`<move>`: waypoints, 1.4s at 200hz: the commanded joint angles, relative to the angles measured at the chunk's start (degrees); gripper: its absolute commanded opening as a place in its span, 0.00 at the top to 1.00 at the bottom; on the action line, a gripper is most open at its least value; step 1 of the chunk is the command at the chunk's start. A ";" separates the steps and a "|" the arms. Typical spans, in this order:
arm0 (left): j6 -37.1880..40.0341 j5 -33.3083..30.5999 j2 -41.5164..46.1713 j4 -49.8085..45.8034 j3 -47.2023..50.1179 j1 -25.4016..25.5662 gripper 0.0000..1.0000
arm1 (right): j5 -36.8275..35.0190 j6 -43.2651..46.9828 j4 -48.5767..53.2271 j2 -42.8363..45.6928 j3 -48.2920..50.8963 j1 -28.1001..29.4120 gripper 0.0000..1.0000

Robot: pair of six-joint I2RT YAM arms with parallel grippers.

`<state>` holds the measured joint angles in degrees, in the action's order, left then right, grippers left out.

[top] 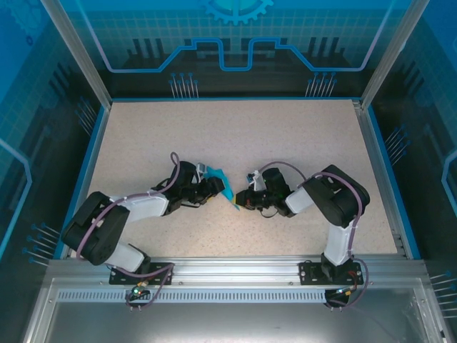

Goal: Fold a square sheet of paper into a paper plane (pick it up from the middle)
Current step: Fold the wing for the fifth time at the center of the table.

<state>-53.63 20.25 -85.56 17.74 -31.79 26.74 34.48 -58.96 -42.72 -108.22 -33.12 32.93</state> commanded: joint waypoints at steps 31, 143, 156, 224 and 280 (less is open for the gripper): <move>0.67 6.02 -4.59 6.02 -3.79 -0.11 0.46 | 2.83 -4.55 1.56 -2.99 0.10 -1.94 1.00; -0.99 6.49 -12.73 12.27 -8.47 0.20 0.45 | 4.99 -3.37 6.01 -2.52 -2.07 -2.52 1.00; -0.56 6.36 -12.97 12.16 -8.94 0.22 0.45 | 5.30 -3.36 6.33 -2.50 -2.36 -2.52 1.00; 1.84 2.88 -9.35 7.37 -8.99 0.14 0.45 | 5.02 2.29 17.94 0.68 -6.52 -0.94 1.00; 2.94 0.43 -4.61 4.46 -7.02 0.15 0.45 | 6.91 7.03 26.41 0.78 -11.54 -0.16 1.00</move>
<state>-52.66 22.65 -93.23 24.32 -39.81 26.79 39.70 -55.96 -23.66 -108.64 -42.17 31.70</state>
